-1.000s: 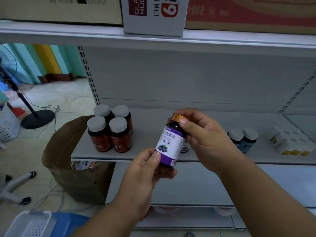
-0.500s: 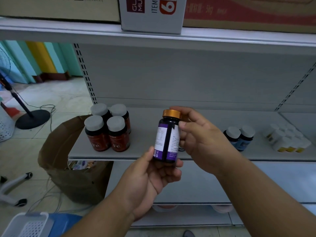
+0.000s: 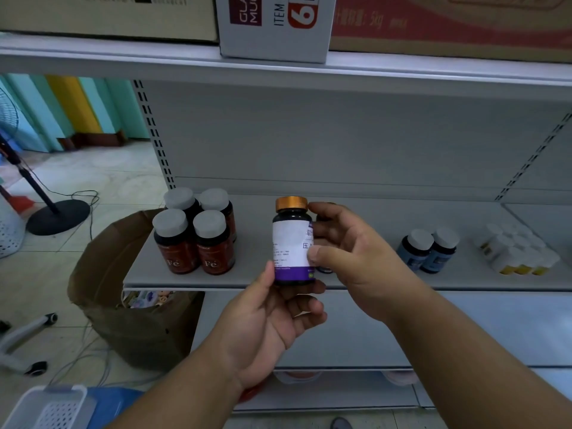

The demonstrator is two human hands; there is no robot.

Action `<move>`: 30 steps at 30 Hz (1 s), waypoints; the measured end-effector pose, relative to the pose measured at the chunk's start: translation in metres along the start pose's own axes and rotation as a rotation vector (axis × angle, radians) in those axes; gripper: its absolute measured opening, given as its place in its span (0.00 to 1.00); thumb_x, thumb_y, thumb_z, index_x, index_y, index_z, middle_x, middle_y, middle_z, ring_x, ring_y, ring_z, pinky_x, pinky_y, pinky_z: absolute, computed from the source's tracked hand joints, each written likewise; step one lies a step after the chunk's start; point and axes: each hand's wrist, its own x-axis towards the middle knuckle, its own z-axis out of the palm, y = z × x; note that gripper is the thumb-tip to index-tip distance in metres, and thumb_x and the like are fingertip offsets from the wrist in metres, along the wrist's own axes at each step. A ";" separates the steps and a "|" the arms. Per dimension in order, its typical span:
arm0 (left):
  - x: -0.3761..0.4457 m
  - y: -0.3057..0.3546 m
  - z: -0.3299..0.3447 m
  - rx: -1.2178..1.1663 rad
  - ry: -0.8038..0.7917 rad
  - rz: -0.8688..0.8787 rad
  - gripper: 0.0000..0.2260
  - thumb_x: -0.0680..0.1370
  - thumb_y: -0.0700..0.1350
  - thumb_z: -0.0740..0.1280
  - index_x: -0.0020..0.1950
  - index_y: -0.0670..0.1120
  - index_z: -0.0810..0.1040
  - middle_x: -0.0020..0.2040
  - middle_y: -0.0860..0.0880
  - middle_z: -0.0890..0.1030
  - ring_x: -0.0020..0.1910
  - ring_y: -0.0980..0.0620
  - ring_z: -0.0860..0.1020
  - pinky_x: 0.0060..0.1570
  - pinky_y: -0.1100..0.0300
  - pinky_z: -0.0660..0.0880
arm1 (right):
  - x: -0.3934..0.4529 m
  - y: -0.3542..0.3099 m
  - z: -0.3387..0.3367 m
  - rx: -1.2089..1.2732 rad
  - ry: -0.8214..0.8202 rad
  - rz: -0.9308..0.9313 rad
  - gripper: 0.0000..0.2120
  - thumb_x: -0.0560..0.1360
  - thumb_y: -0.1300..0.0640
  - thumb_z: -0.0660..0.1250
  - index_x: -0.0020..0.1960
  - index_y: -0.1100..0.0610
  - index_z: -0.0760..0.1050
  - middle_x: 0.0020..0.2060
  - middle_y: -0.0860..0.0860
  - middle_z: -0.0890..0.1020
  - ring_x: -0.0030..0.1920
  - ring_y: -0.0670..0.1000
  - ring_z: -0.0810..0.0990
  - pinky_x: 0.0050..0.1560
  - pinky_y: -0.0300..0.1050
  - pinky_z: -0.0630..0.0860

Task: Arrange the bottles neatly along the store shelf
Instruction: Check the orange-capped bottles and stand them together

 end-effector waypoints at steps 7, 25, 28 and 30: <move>0.009 0.007 -0.011 -0.001 -0.124 -0.069 0.27 0.76 0.56 0.61 0.63 0.35 0.76 0.44 0.36 0.78 0.40 0.44 0.79 0.48 0.47 0.79 | 0.001 -0.002 -0.003 0.032 -0.037 0.034 0.27 0.68 0.62 0.68 0.66 0.57 0.71 0.50 0.53 0.84 0.50 0.54 0.83 0.50 0.49 0.78; 0.048 -0.006 -0.069 1.663 0.147 0.492 0.16 0.81 0.51 0.61 0.68 0.51 0.72 0.64 0.53 0.76 0.62 0.57 0.72 0.61 0.60 0.69 | -0.001 0.026 -0.009 -0.596 0.131 -0.094 0.26 0.69 0.61 0.75 0.61 0.43 0.71 0.55 0.41 0.78 0.55 0.34 0.75 0.51 0.23 0.70; 0.061 -0.012 -0.086 1.946 0.136 0.395 0.30 0.77 0.63 0.54 0.76 0.52 0.63 0.75 0.51 0.67 0.74 0.51 0.64 0.74 0.55 0.59 | 0.002 0.034 -0.012 -0.654 0.139 -0.083 0.25 0.69 0.60 0.76 0.59 0.43 0.71 0.53 0.41 0.77 0.53 0.37 0.76 0.50 0.25 0.71; 0.064 -0.018 -0.092 2.045 0.141 0.347 0.36 0.76 0.66 0.50 0.79 0.50 0.58 0.79 0.49 0.60 0.78 0.49 0.56 0.76 0.58 0.45 | 0.003 0.040 -0.014 -0.689 0.128 -0.090 0.23 0.69 0.59 0.76 0.58 0.43 0.71 0.51 0.41 0.77 0.52 0.36 0.76 0.49 0.24 0.70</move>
